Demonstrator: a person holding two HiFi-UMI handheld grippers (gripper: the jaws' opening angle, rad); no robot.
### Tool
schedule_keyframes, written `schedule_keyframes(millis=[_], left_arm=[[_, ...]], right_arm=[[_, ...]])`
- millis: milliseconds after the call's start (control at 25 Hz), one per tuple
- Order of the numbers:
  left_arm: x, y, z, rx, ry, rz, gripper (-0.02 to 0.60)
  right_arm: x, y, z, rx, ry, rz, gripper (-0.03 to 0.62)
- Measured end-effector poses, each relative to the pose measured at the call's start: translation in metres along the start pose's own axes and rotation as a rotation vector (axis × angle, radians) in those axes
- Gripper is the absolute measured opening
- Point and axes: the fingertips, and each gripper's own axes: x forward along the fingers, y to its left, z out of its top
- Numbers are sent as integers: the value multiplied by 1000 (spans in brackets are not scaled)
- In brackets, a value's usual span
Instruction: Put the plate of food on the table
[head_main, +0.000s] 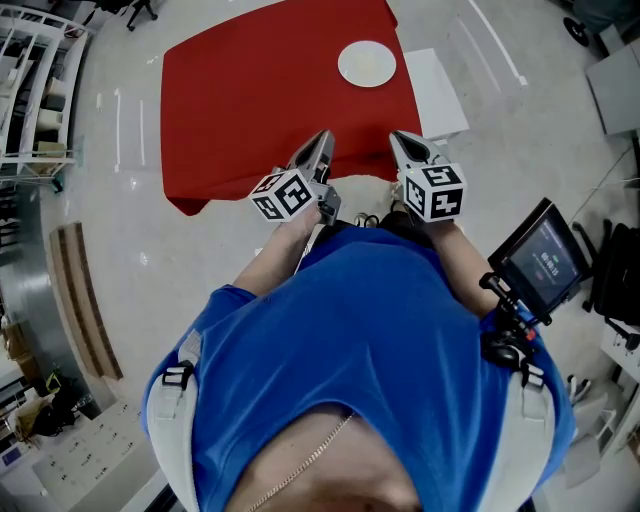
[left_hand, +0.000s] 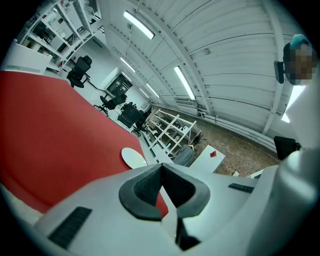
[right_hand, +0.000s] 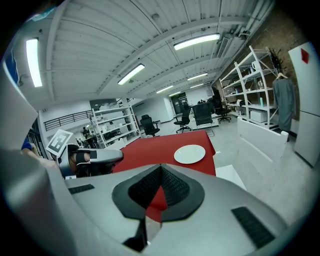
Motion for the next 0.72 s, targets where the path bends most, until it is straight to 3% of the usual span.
schedule_keyframes(millis=[720], left_arm=[[9,-4,3,5,1,-22,6]], right_arm=[[0,-6,1,2,-5,-20,2]])
